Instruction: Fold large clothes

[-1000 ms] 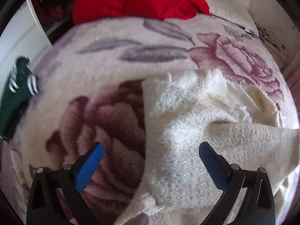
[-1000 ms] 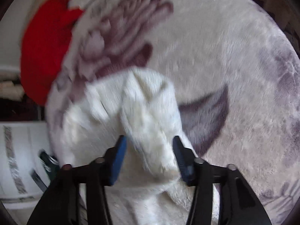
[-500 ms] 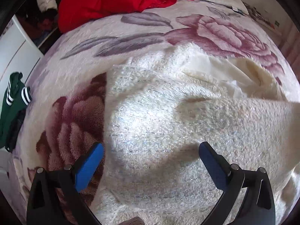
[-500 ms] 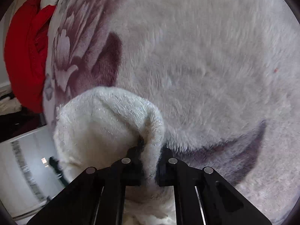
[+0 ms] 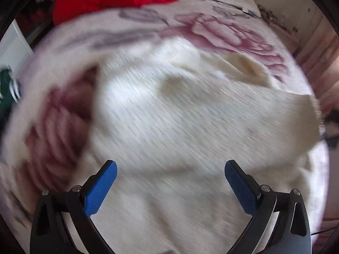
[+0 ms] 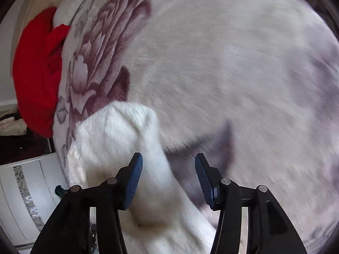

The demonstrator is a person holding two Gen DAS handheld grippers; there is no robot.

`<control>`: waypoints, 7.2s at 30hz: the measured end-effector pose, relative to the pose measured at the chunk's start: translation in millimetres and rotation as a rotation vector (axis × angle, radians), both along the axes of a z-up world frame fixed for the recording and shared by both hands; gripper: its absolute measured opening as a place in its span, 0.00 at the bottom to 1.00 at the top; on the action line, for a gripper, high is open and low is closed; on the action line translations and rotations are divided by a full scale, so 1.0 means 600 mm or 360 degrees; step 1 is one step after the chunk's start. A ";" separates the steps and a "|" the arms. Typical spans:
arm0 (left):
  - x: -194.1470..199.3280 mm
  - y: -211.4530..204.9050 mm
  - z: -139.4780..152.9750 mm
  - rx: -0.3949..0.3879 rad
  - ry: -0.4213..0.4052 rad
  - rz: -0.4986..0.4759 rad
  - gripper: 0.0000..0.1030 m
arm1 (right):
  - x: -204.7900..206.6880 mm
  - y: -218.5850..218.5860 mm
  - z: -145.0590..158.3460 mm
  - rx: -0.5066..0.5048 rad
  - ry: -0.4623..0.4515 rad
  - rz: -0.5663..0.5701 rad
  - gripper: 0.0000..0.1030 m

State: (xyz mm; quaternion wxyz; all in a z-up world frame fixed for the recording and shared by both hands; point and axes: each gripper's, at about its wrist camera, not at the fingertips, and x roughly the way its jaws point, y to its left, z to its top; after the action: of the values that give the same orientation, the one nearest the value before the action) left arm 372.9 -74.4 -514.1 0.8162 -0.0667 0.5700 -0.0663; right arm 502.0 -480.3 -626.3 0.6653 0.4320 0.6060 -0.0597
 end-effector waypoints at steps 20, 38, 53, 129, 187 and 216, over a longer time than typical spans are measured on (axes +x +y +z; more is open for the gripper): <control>-0.038 -0.161 -0.091 0.0111 0.0179 -0.0252 0.94 | -0.125 0.068 -0.083 -0.0181 0.0161 0.0089 0.06; -0.262 0.206 -0.021 0.0012 0.0406 0.0296 0.94 | -0.489 0.099 -0.026 0.0112 0.0228 0.0149 0.76; -0.311 0.240 0.018 -0.0291 0.0047 0.0175 0.06 | -0.573 0.212 -0.008 0.0305 0.0112 -0.0559 0.13; -0.075 0.229 0.036 0.0338 -0.0072 0.0444 0.91 | -0.125 0.423 0.092 -0.0267 0.0258 0.0536 0.44; -0.517 0.209 -0.059 0.0398 0.0469 0.0160 0.91 | -0.685 0.583 -0.003 -0.0147 0.0464 0.0763 0.11; -0.209 0.034 -0.011 0.0127 0.0104 0.0145 0.91 | -0.153 0.200 -0.008 -0.0167 0.0116 0.0637 0.24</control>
State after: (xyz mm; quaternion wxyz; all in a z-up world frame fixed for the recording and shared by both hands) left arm 247.7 -54.0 -520.8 0.8014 -0.0619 0.5949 -0.0041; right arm 410.2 -360.1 -631.2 0.6631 0.2652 0.6995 0.0264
